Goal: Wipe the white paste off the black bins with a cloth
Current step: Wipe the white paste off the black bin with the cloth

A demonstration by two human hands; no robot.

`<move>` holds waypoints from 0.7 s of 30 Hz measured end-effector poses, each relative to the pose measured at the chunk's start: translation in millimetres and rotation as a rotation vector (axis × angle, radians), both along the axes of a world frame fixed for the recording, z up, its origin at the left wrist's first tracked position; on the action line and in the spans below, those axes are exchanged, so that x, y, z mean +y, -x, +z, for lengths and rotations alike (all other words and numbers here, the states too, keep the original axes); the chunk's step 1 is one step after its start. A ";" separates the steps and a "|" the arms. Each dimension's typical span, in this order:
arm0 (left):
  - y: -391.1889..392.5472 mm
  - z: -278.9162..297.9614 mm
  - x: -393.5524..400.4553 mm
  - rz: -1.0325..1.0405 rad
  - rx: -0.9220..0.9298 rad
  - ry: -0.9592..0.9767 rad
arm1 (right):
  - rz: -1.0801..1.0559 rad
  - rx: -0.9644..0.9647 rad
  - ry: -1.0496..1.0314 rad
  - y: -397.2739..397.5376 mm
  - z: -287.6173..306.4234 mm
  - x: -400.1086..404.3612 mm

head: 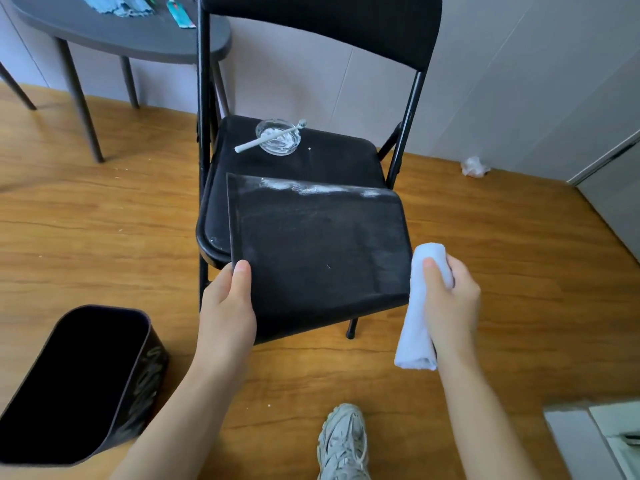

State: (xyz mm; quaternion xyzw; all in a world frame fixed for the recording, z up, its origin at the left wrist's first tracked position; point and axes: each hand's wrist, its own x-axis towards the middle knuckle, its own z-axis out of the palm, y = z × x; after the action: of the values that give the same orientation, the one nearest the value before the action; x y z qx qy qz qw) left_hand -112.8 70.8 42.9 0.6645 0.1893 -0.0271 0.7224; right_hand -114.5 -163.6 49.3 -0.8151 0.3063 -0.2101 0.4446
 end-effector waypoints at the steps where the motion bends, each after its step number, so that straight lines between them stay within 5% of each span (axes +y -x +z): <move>1: -0.6 -1.3 1.7 -0.007 -0.006 -0.010 | 0.012 0.010 -0.032 -0.3 -0.7 1.5; 7: -13.9 16.1 11.6 -0.042 0.006 0.131 | 0.050 0.051 -0.100 1.7 -3.0 -5.1; 13: -37.0 18.7 19.6 0.140 0.193 0.469 | 0.056 0.076 -0.099 11.8 -12.6 -10.0; 21: -27.7 29.4 4.4 0.045 0.198 0.292 | 0.028 -0.013 -0.059 12.8 0.7 -1.7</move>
State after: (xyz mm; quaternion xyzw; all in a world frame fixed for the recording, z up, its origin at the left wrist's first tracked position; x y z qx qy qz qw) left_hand -85.1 75.3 72.4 0.5421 0.2685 -0.1035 0.7895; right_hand -127.3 -165.3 50.0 -0.8045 0.2981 -0.2000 0.4732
